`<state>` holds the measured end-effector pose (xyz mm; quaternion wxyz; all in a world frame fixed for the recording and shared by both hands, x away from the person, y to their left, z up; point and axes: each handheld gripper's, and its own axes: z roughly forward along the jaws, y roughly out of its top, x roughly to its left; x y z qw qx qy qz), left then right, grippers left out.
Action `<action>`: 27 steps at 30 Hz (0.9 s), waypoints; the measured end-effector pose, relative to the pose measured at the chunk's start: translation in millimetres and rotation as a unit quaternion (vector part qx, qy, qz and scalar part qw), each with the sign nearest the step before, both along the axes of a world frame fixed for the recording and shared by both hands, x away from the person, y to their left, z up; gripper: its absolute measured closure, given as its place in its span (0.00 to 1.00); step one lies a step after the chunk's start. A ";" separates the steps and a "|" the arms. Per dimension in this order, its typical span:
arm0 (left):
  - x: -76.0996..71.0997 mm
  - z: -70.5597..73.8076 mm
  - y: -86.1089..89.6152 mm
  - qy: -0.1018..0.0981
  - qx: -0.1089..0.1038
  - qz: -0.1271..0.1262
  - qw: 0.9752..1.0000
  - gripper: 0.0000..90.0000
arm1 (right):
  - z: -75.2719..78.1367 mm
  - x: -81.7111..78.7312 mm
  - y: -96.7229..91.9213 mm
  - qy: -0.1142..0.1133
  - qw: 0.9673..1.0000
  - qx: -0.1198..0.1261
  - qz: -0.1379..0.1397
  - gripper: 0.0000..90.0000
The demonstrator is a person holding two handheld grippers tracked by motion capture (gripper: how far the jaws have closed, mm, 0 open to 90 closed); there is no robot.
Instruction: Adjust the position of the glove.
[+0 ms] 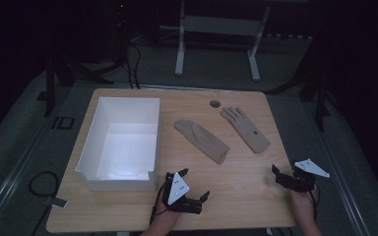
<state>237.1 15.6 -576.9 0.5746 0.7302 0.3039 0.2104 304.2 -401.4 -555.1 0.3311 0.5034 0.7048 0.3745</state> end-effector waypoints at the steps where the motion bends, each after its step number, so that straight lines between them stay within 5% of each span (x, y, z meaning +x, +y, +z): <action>1: 0.0 0.0 -0.1 0.000 0.000 0.000 1.000 0.00 | 0.0 -0.1 0.0 0.000 1.000 0.000 -0.001 0.15; 15: -0.5 0.0 -0.7 -0.004 0.002 -0.001 1.000 0.00 | 16.5 -0.5 1.7 0.018 1.000 0.017 0.004 0.13; 27: -0.5 -0.1 -0.4 -0.003 0.000 -0.004 1.000 0.00 | 65.6 -2.5 13.5 -0.072 0.997 -0.011 0.024 0.13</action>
